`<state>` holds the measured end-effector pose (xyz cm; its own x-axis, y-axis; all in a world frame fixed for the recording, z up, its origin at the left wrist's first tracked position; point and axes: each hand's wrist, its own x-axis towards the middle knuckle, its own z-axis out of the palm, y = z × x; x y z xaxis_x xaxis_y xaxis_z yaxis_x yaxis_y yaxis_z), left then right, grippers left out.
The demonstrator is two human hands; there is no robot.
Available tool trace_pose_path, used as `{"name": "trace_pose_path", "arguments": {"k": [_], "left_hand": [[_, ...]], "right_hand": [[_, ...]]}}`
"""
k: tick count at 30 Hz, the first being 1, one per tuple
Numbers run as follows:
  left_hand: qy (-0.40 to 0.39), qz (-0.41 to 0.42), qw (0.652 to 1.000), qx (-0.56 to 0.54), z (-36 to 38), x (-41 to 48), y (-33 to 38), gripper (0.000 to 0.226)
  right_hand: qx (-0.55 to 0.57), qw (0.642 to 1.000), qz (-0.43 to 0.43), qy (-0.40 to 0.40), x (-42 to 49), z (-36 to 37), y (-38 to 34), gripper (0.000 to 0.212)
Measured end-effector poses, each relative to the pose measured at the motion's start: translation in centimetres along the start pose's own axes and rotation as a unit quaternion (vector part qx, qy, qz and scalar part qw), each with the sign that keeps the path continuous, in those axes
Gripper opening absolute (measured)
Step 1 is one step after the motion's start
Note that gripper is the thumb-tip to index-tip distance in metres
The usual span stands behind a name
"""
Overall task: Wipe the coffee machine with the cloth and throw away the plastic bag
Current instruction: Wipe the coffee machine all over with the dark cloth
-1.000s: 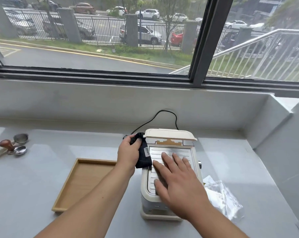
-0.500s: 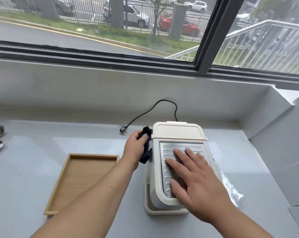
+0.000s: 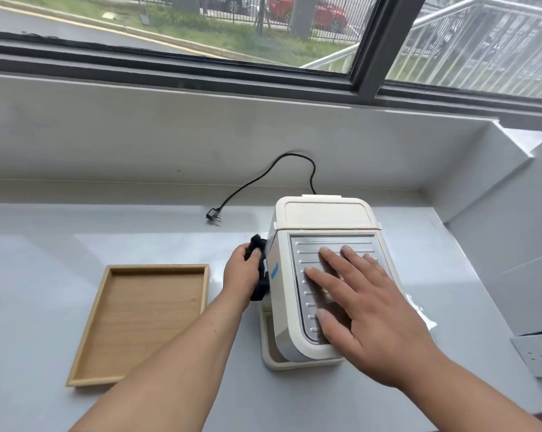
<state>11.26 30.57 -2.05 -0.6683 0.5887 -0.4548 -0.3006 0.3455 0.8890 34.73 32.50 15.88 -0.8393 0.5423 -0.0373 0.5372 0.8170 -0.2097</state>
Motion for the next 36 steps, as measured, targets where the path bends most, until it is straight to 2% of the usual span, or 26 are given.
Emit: {"name": "trace_pose_path", "arguments": {"k": [6, 11, 19, 24, 29, 33, 36], "left_hand": [[0.009, -0.018, 1.0, 0.005, 0.0, -0.7, -1.7, 0.008], [0.007, -0.022, 0.998, 0.056, -0.8, -2.6, -3.9, 0.008], [0.01, -0.055, 0.997, 0.052, -1.4, -6.6, -6.4, 0.009], [0.011, -0.073, 0.993, 0.088, -1.3, -9.7, -8.0, 0.022], [0.038, -0.088, 0.99, 0.101, -1.0, -12.5, -9.1, 0.02], [0.063, -0.118, 0.986, 0.101, 0.0, -14.8, -9.6, 0.035], [0.09, -0.141, 0.981, 0.101, 1.3, -16.0, -10.3, 0.029]], "right_hand": [[-0.003, 1.0, 0.002, -0.004, 0.0, 0.0, 0.0, 0.06], [-0.004, 1.0, 0.001, -0.005, 0.0, 0.0, 0.0, 0.06], [-0.002, 1.0, -0.001, -0.003, -0.1, -0.3, -0.1, 0.06], [-0.001, 1.0, -0.006, -0.003, -0.1, -0.2, -0.1, 0.061], [0.004, 1.0, -0.014, -0.002, -0.2, 0.0, 0.2, 0.061], [0.018, 1.0, -0.022, 0.006, -0.2, 0.2, 0.4, 0.061], [0.04, 0.998, -0.031, 0.039, -0.6, 0.3, 0.5, 0.057]]}}
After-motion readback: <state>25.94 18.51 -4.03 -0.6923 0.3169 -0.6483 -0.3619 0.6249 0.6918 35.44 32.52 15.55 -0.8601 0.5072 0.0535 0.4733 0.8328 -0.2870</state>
